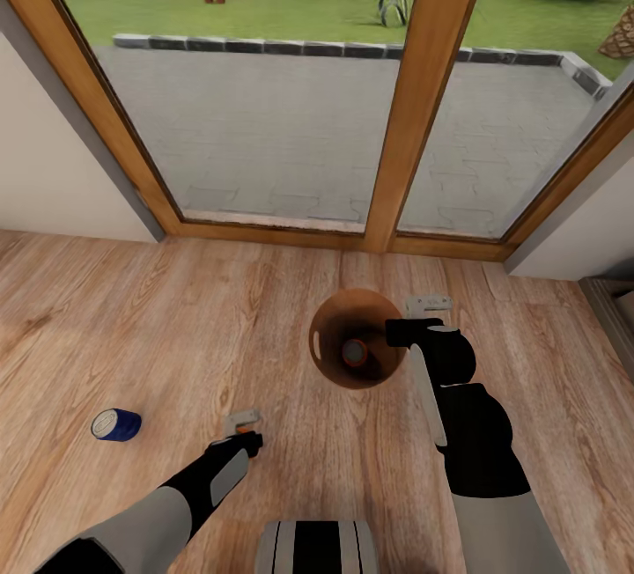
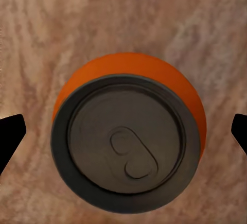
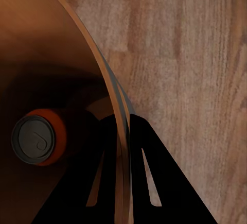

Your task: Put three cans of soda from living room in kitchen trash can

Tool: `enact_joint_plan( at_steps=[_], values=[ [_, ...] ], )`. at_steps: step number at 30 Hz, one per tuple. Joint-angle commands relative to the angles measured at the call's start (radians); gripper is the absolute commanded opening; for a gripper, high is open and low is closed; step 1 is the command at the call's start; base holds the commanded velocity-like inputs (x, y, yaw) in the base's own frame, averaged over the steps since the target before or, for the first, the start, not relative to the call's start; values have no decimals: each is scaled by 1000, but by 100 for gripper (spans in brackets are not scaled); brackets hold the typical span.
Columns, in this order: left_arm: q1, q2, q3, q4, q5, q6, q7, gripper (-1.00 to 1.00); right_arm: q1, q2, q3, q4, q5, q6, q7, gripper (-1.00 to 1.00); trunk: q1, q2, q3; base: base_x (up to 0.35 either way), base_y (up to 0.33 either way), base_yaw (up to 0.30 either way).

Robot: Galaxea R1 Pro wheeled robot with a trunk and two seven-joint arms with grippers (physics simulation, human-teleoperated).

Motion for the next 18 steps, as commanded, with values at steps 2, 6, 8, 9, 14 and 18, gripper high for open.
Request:
enact_joint_plan(
  at_steps=[2, 6, 8, 9, 14, 18],
  values=[
    [-1, 0, 1, 1, 0, 0, 0, 100, 0, 0, 0, 0, -4, 0, 4, -100, 0, 0, 0, 0, 0, 0],
    [-2, -1, 0, 2, 0, 0, 0, 100, 0, 0, 0, -1, -4, 0, 4, -100, 0, 0, 0, 0, 0, 0],
    [-2, -2, 0, 3, 0, -1, 0, 100, 0, 0, 0, -1, -4, 0, 4, -100, 0, 0, 0, 0, 0, 0],
    [-2, -4, 0, 4, 0, -1, 0, 100, 0, 0, 0, -1, -4, 0, 4, -100, 0, 0, 0, 0, 0, 0],
    [-3, -7, 0, 18, 1, -1, 0, -100, 0, 0, 0, 0, -4, 0, 4, -100, 0, 0, 0, 0, 0, 0],
    [-3, -16, 0, 24, 0, -1, -2, -100, 0, 0, 0, -1, -4, 0, 4, -100, 0, 0, 0, 0, 0, 0]
  ],
)
